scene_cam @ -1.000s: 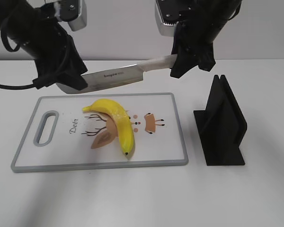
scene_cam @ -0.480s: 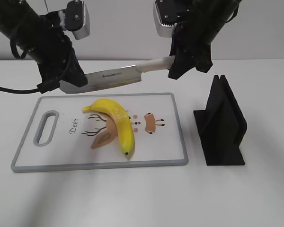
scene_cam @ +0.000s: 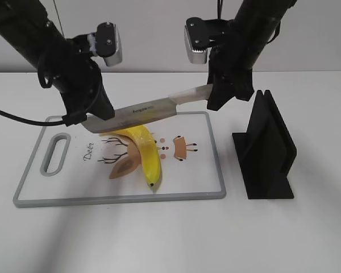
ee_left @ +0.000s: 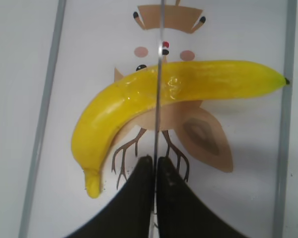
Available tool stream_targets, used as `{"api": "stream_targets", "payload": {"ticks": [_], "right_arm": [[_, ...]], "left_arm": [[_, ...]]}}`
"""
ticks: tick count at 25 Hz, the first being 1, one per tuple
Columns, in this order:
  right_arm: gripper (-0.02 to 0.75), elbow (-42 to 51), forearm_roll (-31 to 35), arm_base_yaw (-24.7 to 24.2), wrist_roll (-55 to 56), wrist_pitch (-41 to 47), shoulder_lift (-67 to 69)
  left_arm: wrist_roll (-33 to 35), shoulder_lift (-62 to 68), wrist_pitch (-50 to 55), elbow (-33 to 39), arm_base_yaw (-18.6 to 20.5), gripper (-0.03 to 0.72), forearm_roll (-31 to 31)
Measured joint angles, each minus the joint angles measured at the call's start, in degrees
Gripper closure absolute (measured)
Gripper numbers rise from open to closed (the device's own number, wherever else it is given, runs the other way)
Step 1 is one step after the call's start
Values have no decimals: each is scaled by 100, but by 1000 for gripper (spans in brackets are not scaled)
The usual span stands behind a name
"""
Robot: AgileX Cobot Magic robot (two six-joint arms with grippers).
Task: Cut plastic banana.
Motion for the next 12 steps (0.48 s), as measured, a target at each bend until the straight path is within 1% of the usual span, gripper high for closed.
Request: {"api": "stream_targets", "payload": {"ticks": [5, 9, 12], "right_arm": [[568, -10, -54, 0, 12, -285, 506], [568, -35, -242, -46, -20, -365, 954], [568, -61, -296, -45, -40, -385, 1036]], "left_arm": [[-291, 601, -350, -7, 0, 697, -7], [-636, 930, -406, -107, 0, 691, -56], [-800, 1004, -356, -146, 0, 685, -50]]}}
